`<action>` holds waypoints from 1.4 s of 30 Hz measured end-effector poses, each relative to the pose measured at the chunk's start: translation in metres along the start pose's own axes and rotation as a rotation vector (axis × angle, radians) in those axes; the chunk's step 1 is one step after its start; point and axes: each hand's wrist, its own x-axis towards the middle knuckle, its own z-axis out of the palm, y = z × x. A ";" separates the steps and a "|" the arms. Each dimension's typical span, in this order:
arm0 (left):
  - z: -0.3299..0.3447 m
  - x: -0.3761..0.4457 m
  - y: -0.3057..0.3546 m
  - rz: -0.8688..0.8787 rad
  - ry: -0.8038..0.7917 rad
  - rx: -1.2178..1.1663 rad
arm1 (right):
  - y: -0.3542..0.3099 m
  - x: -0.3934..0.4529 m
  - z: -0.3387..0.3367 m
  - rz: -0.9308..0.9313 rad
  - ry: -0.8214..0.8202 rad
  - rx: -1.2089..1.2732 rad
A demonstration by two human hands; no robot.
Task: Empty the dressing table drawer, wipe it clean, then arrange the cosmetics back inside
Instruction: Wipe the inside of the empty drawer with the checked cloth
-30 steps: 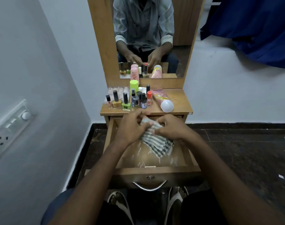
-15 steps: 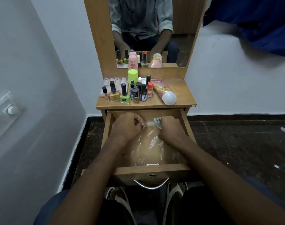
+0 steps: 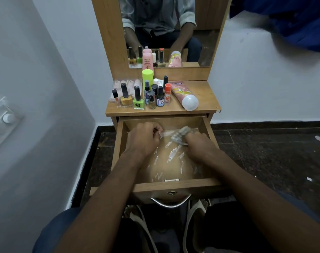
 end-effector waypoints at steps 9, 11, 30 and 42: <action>-0.002 -0.008 -0.004 0.053 0.036 0.049 | -0.005 0.007 -0.009 -0.101 -0.104 -0.010; -0.002 -0.011 -0.006 0.062 0.045 0.074 | 0.001 -0.001 -0.011 -0.118 -0.151 -0.027; 0.004 -0.025 -0.005 0.085 0.023 0.121 | -0.027 0.004 0.005 -0.056 0.097 -0.254; 0.003 -0.024 -0.004 -0.009 0.045 0.097 | -0.011 0.008 -0.007 -0.116 -0.010 -0.143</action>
